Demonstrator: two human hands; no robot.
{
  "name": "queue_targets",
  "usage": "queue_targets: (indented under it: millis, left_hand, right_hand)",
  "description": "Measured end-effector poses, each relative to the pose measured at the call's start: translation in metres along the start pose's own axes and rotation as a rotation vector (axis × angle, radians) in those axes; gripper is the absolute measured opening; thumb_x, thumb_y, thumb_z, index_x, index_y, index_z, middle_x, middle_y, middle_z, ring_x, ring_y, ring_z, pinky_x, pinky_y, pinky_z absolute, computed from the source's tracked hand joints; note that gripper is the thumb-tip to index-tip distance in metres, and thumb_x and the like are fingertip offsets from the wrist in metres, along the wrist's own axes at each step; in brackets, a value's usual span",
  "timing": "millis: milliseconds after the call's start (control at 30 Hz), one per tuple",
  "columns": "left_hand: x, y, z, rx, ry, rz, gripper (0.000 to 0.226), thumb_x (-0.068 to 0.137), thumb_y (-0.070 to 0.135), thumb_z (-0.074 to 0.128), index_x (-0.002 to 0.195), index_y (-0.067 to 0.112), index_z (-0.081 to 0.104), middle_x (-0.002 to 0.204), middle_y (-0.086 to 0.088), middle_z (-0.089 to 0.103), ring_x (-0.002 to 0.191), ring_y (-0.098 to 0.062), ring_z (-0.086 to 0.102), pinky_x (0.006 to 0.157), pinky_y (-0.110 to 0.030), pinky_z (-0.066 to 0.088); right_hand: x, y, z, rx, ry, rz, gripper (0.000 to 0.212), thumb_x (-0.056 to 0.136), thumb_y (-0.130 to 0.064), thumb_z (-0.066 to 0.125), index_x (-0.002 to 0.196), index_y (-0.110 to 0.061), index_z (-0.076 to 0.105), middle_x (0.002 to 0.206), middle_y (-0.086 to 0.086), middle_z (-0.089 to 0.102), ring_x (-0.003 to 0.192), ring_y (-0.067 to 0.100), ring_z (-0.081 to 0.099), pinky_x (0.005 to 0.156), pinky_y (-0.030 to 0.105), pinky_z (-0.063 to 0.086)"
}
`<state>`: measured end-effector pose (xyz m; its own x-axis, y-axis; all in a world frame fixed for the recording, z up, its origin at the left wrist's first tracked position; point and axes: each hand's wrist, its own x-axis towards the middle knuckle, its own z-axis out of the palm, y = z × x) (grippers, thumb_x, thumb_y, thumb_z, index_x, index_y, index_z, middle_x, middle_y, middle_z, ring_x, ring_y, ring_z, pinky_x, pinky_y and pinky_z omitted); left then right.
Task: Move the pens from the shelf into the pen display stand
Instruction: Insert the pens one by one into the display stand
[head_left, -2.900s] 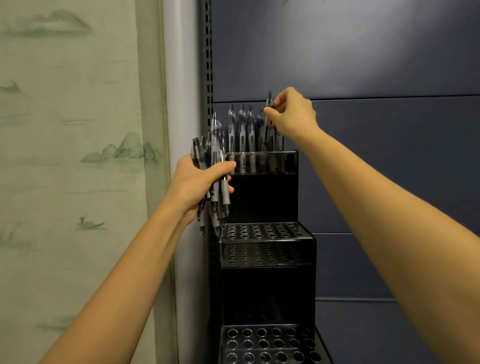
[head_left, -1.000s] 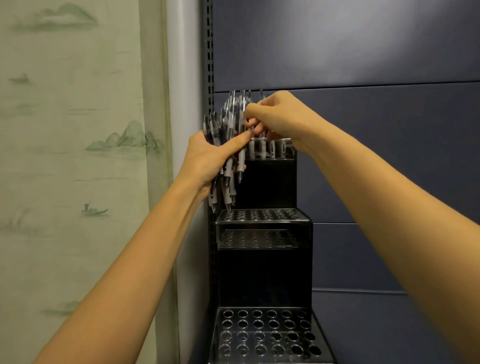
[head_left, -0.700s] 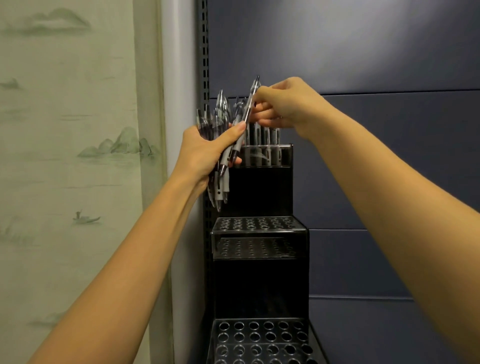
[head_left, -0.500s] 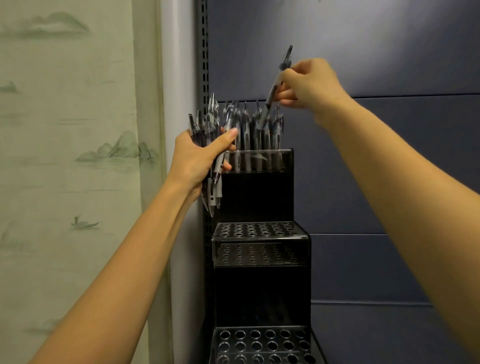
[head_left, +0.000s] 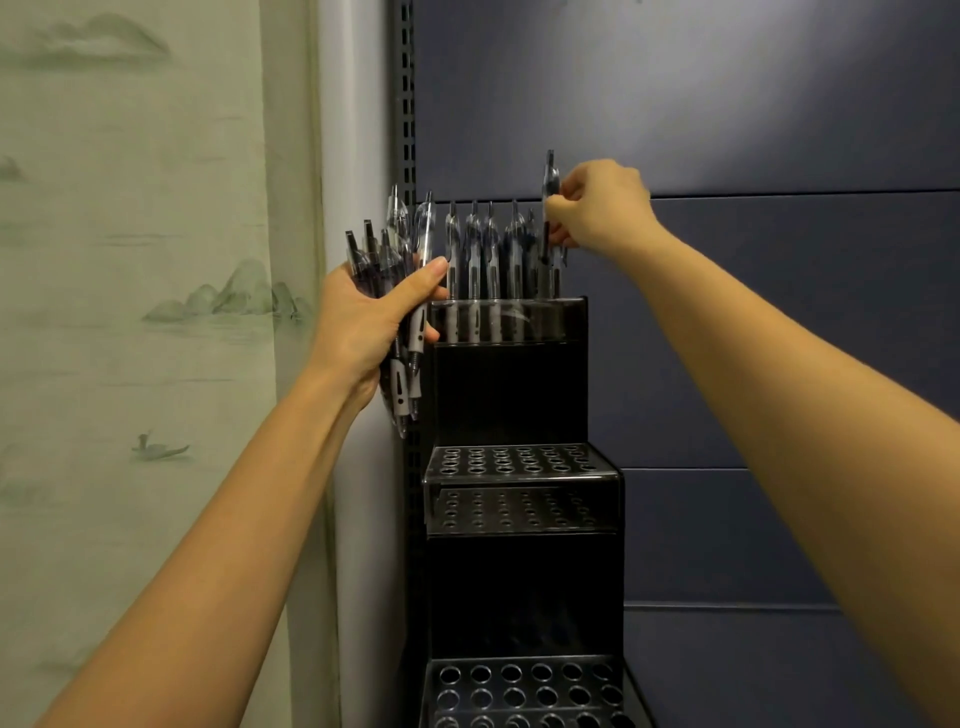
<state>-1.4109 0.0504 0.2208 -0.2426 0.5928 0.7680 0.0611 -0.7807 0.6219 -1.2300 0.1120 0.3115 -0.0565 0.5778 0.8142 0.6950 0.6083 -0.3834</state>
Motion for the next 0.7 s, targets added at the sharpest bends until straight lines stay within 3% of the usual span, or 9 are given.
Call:
queue_targets:
  millis: [200,333,400,500,567,700]
  left_hand:
    - [-0.002,-0.002,-0.001,-0.013,-0.012,0.003,0.007,0.084,0.015,0.069,0.079,0.015,0.063,0.062,0.002,0.068,0.039,-0.009,0.055,0.043,-0.019,0.048]
    - [-0.004,-0.006,-0.001,-0.003,-0.023,-0.006,0.007,0.084,0.016,0.069,0.079,0.015,0.064,0.063,0.003,0.068,0.04,-0.01,0.055,0.044,-0.02,0.048]
    - [-0.005,-0.007,0.0,-0.003,-0.026,-0.01,0.007,0.084,0.017,0.069,0.08,0.014,0.064,0.064,0.002,0.068,0.04,-0.01,0.055,0.044,-0.02,0.048]
    - [-0.004,-0.007,0.0,-0.005,-0.04,-0.008,0.006,0.084,0.017,0.069,0.082,0.014,0.065,0.065,0.001,0.068,0.041,-0.01,0.056,0.045,-0.02,0.048]
    - [-0.004,-0.006,0.001,-0.009,-0.049,-0.005,0.005,0.084,0.017,0.069,0.083,0.014,0.065,0.066,0.001,0.068,0.041,-0.01,0.056,0.045,-0.02,0.049]
    - [-0.005,-0.003,0.004,-0.01,-0.043,0.01,0.005,0.084,0.016,0.07,0.082,0.015,0.065,0.063,0.002,0.068,0.041,-0.01,0.055,0.045,-0.02,0.048]
  right_hand:
    - [-0.008,0.009,0.011,-0.024,-0.177,0.079,0.023,0.094,-0.018,0.056,0.092,0.0,0.07,0.09,0.014,0.073,0.086,0.024,0.071,0.085,0.036,0.057]
    - [-0.008,0.014,0.012,-0.031,-0.155,0.117,0.024,0.093,-0.023,0.057,0.092,-0.005,0.071,0.095,0.013,0.072,0.092,0.026,0.069,0.087,0.04,0.056]
    - [-0.01,0.014,0.012,-0.071,-0.13,0.119,0.024,0.092,-0.029,0.058,0.102,-0.01,0.069,0.107,0.01,0.069,0.099,0.028,0.065,0.09,0.04,0.053]
    - [-0.021,0.007,0.008,-0.043,0.023,0.041,0.03,0.092,-0.037,0.057,0.114,-0.017,0.062,0.112,0.002,0.064,0.105,0.023,0.058,0.087,0.035,0.046]
    - [-0.027,-0.001,0.005,0.084,0.048,-0.036,0.024,0.092,-0.038,0.054,0.105,-0.02,0.065,0.099,-0.004,0.063,0.094,0.015,0.058,0.082,0.03,0.046]
    - [-0.044,-0.024,0.008,0.275,-0.242,-0.072,0.033,0.095,-0.044,0.05,0.101,-0.019,0.07,0.08,-0.011,0.065,0.068,0.001,0.05,0.066,0.019,0.04]
